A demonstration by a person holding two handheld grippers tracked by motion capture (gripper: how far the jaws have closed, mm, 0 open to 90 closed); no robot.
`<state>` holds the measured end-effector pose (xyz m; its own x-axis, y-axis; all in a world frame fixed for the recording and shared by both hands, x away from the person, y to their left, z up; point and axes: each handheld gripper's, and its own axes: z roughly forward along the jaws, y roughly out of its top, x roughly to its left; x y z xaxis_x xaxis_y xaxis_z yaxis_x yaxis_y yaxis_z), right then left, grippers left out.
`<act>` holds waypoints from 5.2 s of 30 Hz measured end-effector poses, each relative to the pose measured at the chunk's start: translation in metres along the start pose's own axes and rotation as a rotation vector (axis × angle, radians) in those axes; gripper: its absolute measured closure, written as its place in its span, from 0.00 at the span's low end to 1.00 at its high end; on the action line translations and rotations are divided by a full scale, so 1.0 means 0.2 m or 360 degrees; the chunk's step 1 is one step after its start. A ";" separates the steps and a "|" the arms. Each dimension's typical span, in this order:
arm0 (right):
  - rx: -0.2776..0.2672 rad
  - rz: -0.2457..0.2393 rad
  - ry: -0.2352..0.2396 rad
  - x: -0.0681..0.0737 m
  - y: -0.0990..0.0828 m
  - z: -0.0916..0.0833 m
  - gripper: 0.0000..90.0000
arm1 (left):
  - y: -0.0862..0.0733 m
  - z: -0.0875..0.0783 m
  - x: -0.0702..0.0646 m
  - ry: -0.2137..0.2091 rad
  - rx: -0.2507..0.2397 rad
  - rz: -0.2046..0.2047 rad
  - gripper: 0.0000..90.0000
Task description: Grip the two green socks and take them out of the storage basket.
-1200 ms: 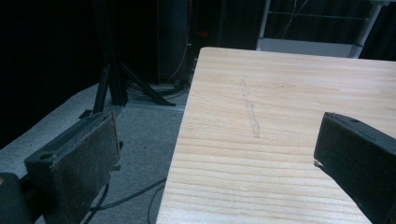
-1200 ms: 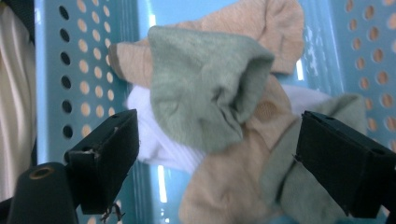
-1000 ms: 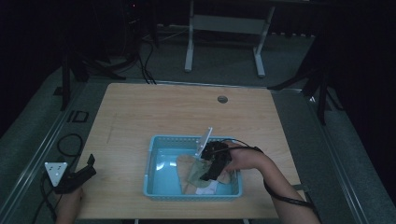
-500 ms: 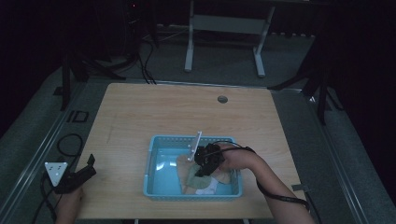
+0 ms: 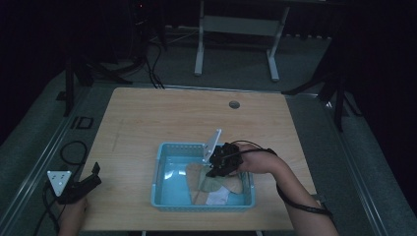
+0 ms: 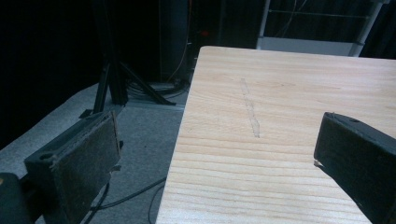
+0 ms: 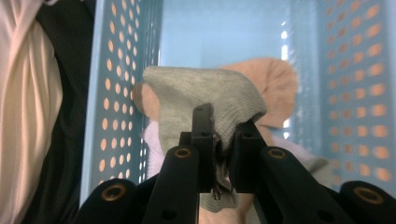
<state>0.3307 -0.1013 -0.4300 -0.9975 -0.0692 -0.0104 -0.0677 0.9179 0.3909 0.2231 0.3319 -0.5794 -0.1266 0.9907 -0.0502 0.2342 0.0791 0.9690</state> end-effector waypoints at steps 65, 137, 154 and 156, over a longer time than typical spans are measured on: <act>-0.0194 0.0592 -0.0254 0.19 -0.97 -0.40 0.92 | 0.00 0.00 0.00 0.0006 0.0013 0.0009 0.00; -0.0183 0.0505 -0.0232 -0.17 -0.53 -0.15 0.51 | 0.00 0.00 0.00 0.0000 0.0017 0.0003 0.00; -0.0085 0.0465 -0.0104 -0.22 -0.36 0.12 0.52 | 0.00 0.00 0.00 -0.0017 0.0005 0.0006 0.00; -0.0060 0.0471 -0.0111 -0.22 -0.36 0.15 0.55 | 0.00 0.00 0.00 -0.0017 0.0005 0.0005 0.00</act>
<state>0.3784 -0.1520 -0.4844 -0.9728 0.2269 0.0465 0.2252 0.8790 0.4202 0.2234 0.3319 -0.5794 -0.1156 0.9920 -0.0499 0.2375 0.0764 0.9684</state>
